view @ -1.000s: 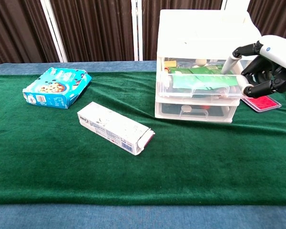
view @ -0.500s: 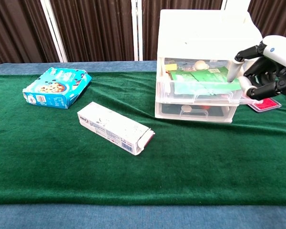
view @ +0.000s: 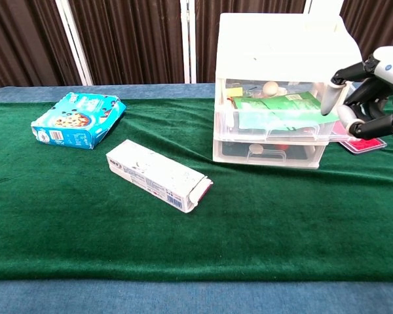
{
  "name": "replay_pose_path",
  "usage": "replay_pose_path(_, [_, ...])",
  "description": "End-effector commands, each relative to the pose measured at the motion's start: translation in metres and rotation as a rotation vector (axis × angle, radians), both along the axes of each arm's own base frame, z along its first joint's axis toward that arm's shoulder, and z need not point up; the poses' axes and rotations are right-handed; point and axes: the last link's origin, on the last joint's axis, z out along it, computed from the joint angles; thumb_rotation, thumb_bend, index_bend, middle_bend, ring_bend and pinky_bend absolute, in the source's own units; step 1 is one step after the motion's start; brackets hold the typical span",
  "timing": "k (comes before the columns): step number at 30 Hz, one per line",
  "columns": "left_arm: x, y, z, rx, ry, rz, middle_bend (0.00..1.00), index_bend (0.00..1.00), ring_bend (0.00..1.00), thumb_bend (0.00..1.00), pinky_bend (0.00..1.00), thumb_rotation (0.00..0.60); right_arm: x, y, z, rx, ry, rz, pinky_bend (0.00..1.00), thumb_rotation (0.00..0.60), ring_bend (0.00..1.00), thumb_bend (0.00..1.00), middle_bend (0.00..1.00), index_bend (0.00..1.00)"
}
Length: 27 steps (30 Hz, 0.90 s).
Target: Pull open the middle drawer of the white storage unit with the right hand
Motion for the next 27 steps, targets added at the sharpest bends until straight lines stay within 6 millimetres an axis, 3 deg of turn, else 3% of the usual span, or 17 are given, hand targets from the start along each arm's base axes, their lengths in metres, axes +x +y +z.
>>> replay_pose_path(1, [0.0,0.0,0.0,0.001,0.0,0.0,0.0,0.0,0.0,0.19,0.0,0.6,0.0,0.003,0.002,-0.004,-0.001,0.008,0.57,0.6,0.8,0.54,0.82,0.52])
replay_pose_path(6, [0.0,0.0,0.0,0.002,0.001,-0.002,0.0,0.0,0.0,0.19,0.0,0.6,-0.007,0.015,0.015,-0.045,-0.002,0.039,0.55,0.6,0.76,0.54,0.78,0.49])
replay_pose_path(12, [0.0,-0.001,-0.001,-0.001,0.008,-0.007,0.0,0.0,0.0,0.19,0.0,0.6,-0.031,0.031,0.033,-0.081,-0.013,0.046,0.36,0.6,0.61,0.48,0.59,0.41])
replay_pose_path(15, [0.002,-0.002,-0.003,-0.002,0.014,-0.012,0.0,0.0,0.0,0.19,0.0,0.6,-0.047,0.04,0.043,-0.095,-0.015,0.053,0.22,0.6,0.45,0.43,0.42,0.32])
replay_pose_path(16, [0.002,-0.002,-0.003,-0.002,0.016,-0.013,0.0,0.0,0.0,0.19,0.0,0.6,-0.053,0.043,0.046,-0.094,-0.009,0.053,0.16,0.6,0.35,0.4,0.34,0.27])
replay_pose_path(17, [0.002,-0.003,-0.004,-0.004,0.023,-0.017,0.0,0.0,0.0,0.19,0.0,0.6,-0.073,0.053,0.053,-0.072,0.022,0.034,0.09,0.6,0.24,0.37,0.24,0.21])
replay_pose_path(20, [0.002,-0.003,-0.006,-0.008,0.033,-0.019,0.0,0.0,0.0,0.19,0.0,0.6,-0.093,0.062,0.062,-0.049,0.04,0.027,0.0,0.6,0.02,0.3,0.04,0.1])
replay_pose_path(27, [-0.001,-0.003,-0.012,-0.032,0.062,-0.004,0.0,0.0,0.0,0.19,0.0,0.6,-0.125,0.068,0.075,-0.063,0.079,-0.039,0.0,0.6,0.0,0.25,0.0,0.02])
